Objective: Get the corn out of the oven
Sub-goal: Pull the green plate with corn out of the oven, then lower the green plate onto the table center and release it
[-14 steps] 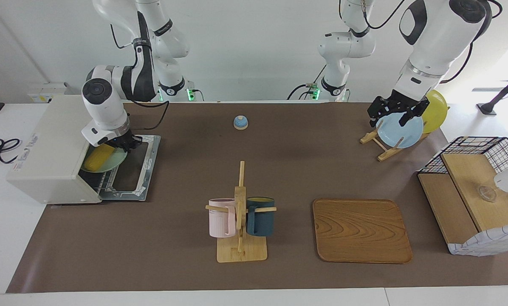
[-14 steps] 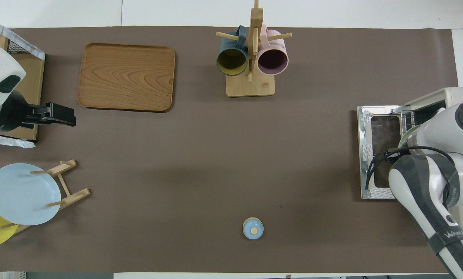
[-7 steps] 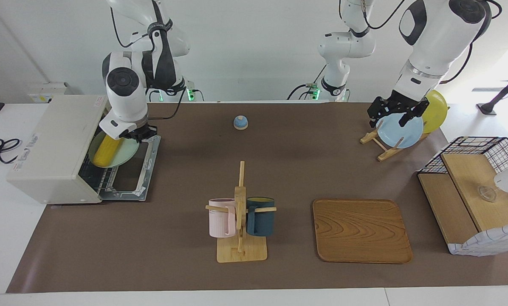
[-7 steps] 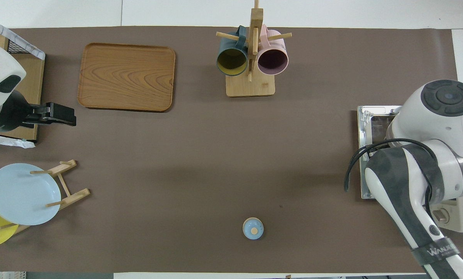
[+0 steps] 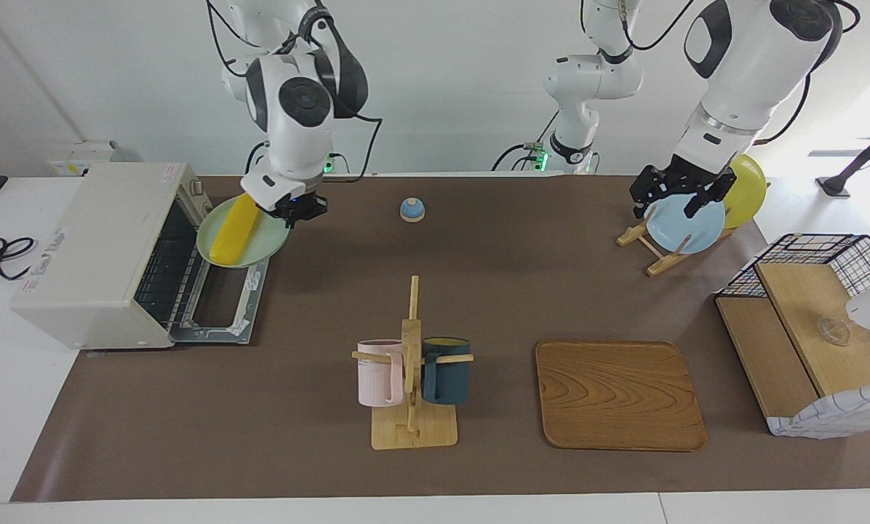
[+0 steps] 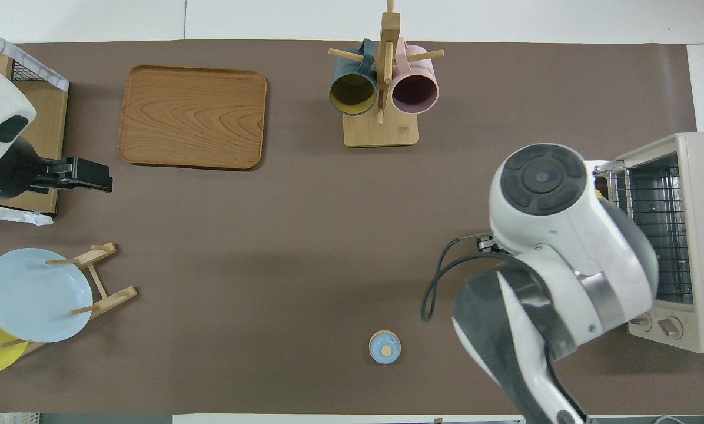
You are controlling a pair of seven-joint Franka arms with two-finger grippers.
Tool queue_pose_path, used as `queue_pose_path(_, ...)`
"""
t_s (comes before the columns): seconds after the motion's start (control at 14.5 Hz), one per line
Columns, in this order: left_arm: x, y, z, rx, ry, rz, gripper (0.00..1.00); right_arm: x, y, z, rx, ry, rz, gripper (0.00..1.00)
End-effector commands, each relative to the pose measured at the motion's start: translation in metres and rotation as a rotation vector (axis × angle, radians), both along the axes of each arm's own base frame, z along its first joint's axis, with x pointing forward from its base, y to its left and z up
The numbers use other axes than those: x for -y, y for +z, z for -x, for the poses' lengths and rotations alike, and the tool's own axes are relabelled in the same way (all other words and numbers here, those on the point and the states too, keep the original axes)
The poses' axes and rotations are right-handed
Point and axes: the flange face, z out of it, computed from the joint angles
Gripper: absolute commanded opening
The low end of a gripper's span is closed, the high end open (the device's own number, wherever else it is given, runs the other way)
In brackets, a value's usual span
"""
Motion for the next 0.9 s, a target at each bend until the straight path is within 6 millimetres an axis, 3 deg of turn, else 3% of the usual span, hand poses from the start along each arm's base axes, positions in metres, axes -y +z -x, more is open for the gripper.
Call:
queue_pose_path(0.0, -0.016, -0.008, -0.001, 0.014, -0.014, 0.013, 1.0, -0.065, -0.008, -0.005, 0.026, -0.058, -0.036, 0.0)
queue_pose_path(0.14, -0.022, -0.012, -0.002, 0.012, -0.02, 0.013, 1.0, -0.112, -0.007, -0.004, 0.046, -0.064, -0.064, 0.0)
queue_pose_path(0.21, -0.024, -0.015, -0.002, 0.007, -0.018, 0.013, 1.0, -0.124, -0.012, -0.009, 0.051, -0.094, -0.065, 0.0)
queue_pose_path(0.35, -0.03, -0.023, -0.002, 0.001, -0.044, 0.012, 1.0, -0.171, -0.043, -0.014, 0.059, -0.127, -0.043, 0.0)
queue_pose_path(0.48, -0.04, -0.03, -0.003, -0.005, -0.036, 0.011, 1.0, -0.203, -0.073, -0.021, 0.079, -0.155, -0.052, 0.0)
queue_pose_path(0.55, -0.04, -0.033, -0.004, -0.003, -0.043, 0.011, 1.0, -0.21, -0.084, -0.025, 0.104, -0.149, -0.087, 0.0)
queue_pose_path(0.69, -0.047, -0.04, -0.005, -0.002, -0.059, 0.011, 1.0, -0.224, -0.106, -0.009, 0.118, -0.123, -0.108, 0.0)
queue_pose_path(0.83, -0.056, -0.048, -0.007, -0.014, -0.059, 0.012, 1.0, -0.223, -0.119, -0.004, 0.131, -0.121, -0.143, 0.0)
